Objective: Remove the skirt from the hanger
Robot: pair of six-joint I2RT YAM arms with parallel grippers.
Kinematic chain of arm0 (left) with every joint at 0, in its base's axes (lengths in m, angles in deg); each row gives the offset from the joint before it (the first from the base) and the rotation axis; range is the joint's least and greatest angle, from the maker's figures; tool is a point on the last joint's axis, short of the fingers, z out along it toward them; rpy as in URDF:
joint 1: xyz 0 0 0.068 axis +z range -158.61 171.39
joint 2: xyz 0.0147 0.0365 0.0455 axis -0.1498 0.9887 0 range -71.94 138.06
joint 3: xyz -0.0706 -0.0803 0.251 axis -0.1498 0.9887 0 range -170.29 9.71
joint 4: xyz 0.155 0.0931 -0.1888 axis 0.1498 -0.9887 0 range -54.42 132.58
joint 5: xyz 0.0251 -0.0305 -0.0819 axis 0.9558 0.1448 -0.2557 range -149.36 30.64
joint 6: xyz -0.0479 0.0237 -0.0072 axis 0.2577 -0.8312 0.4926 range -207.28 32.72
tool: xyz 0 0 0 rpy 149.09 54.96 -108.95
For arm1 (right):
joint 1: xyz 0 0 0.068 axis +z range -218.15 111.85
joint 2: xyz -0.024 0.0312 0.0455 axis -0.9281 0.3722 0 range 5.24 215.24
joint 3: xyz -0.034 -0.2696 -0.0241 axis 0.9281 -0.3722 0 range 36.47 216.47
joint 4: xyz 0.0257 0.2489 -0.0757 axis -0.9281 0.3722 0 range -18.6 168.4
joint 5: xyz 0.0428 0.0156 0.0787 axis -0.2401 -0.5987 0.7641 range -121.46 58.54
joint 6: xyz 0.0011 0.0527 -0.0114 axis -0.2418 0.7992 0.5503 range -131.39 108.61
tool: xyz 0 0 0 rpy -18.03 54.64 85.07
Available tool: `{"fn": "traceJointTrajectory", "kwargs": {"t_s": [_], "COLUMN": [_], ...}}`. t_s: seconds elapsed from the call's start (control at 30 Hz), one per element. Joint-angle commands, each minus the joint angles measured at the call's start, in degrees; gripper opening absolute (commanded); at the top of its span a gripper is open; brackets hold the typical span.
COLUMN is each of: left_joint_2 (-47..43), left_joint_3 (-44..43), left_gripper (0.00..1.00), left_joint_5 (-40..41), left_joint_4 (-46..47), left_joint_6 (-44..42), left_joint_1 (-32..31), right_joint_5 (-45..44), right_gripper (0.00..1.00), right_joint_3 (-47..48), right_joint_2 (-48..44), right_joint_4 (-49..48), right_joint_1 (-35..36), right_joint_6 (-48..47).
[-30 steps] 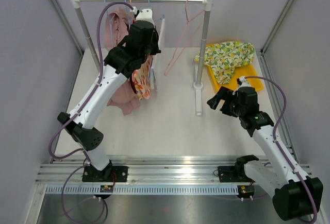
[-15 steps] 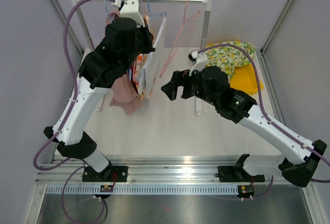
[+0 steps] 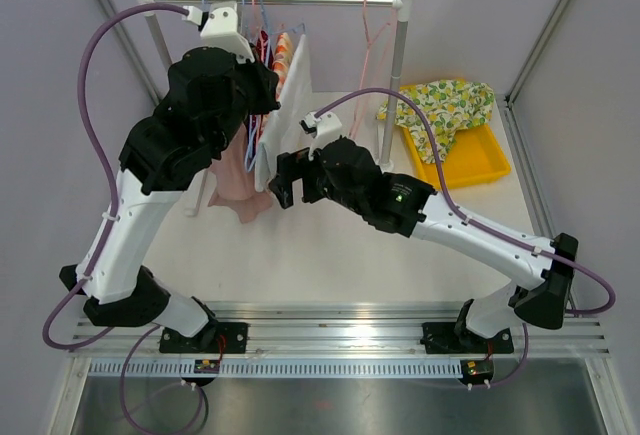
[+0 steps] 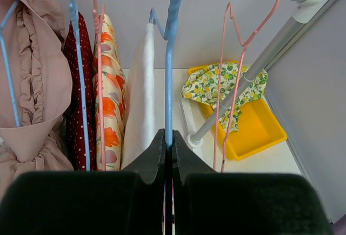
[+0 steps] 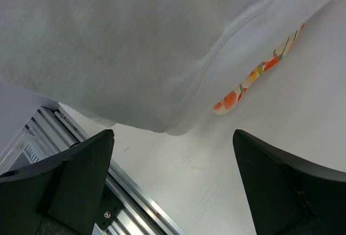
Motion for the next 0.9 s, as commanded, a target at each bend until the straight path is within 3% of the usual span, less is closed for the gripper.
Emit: {"fn": "traceJointTrajectory", "kwargs": {"t_s": [0.0, 0.43, 0.63, 0.67, 0.7, 0.8, 0.83, 0.87], "left_joint_2": [-2.50, -5.32, -5.85, -6.02, -6.11, -6.20, -6.37, -6.37], "left_joint_3": [0.42, 2.26, 3.49, 3.67, 3.76, 3.93, 4.02, 4.37], "left_gripper": [0.00, 0.00, 0.00, 0.00, 0.00, 0.00, 0.00, 0.00], "left_joint_5": [1.05, 1.05, 0.53, 0.44, 0.26, 0.00, -0.09, -0.09], "left_joint_4": [4.07, 4.42, 5.03, 5.30, 5.39, 5.56, 5.74, 5.74], "left_joint_6": [0.41, 0.58, 1.20, 1.37, 1.46, 1.81, 1.90, 1.99], "left_joint_1": [-0.22, -0.22, -0.31, -0.31, -0.31, -0.39, -0.39, -0.39], "right_joint_5": [-4.72, -4.90, -4.90, -4.99, -4.99, -4.81, -4.90, -5.07], "right_gripper": [0.98, 0.87, 0.71, 0.67, 0.52, 0.29, 0.13, 0.07], "right_joint_3": [3.76, 3.76, 3.94, 3.94, 3.68, 2.71, 1.84, 1.39], "right_joint_2": [-0.01, 3.42, 4.92, 5.00, 5.09, 4.57, 4.30, 3.95], "right_joint_4": [-1.57, -3.94, -5.61, -5.70, -6.31, -7.80, -8.50, -8.86], "right_joint_1": [0.90, 1.43, 2.49, 2.49, 2.49, 2.49, 2.58, 2.58], "right_joint_6": [-1.22, -0.07, 0.19, 0.10, 0.10, 0.10, 0.28, 0.45]}}
